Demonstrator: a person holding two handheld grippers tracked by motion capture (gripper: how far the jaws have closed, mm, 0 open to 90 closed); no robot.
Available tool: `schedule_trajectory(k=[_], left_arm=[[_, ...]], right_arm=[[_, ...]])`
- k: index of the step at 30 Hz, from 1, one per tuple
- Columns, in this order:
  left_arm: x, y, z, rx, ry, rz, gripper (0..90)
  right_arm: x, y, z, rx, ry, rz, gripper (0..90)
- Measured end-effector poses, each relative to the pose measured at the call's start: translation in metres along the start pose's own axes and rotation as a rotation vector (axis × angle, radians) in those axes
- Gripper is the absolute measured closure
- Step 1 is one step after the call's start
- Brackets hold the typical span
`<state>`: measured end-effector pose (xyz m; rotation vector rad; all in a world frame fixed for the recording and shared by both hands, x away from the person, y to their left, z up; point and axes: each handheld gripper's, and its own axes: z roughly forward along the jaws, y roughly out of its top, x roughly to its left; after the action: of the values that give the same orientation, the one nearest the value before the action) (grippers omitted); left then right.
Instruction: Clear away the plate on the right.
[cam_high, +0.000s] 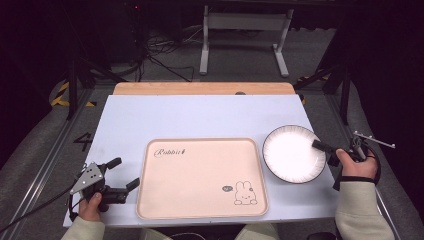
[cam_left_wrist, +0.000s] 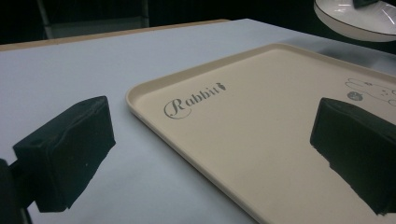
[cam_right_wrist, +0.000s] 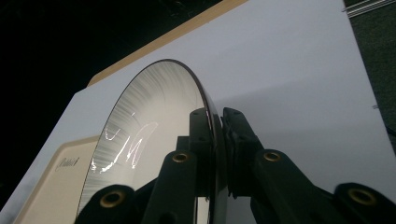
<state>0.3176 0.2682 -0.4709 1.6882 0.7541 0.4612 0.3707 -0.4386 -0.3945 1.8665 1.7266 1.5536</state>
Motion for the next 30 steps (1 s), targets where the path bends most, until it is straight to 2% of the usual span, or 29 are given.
schedule_trajectory(k=[4, 14, 19, 30], left_arm=[[0.001, 0.0, 0.0, 0.005, -0.003, -0.005, 0.3], [0.001, 0.0, 0.0, 0.006, -0.006, -0.003, 0.3], [0.001, 0.0, 0.0, 0.004, -0.006, -0.004, 0.3], [0.0, 0.0, 0.0, 0.003, -0.004, -0.004, 0.3]], right_arm=[[0.007, 0.003, 0.005, 0.014, 0.022, 0.007, 83.8], [0.034, 0.013, 0.02, 0.047, 0.064, -0.039, 83.7], [0.042, 0.014, 0.025, 0.062, 0.075, -0.054, 83.5], [0.073, 0.015, 0.049, 0.111, 0.131, -0.096, 83.3]])
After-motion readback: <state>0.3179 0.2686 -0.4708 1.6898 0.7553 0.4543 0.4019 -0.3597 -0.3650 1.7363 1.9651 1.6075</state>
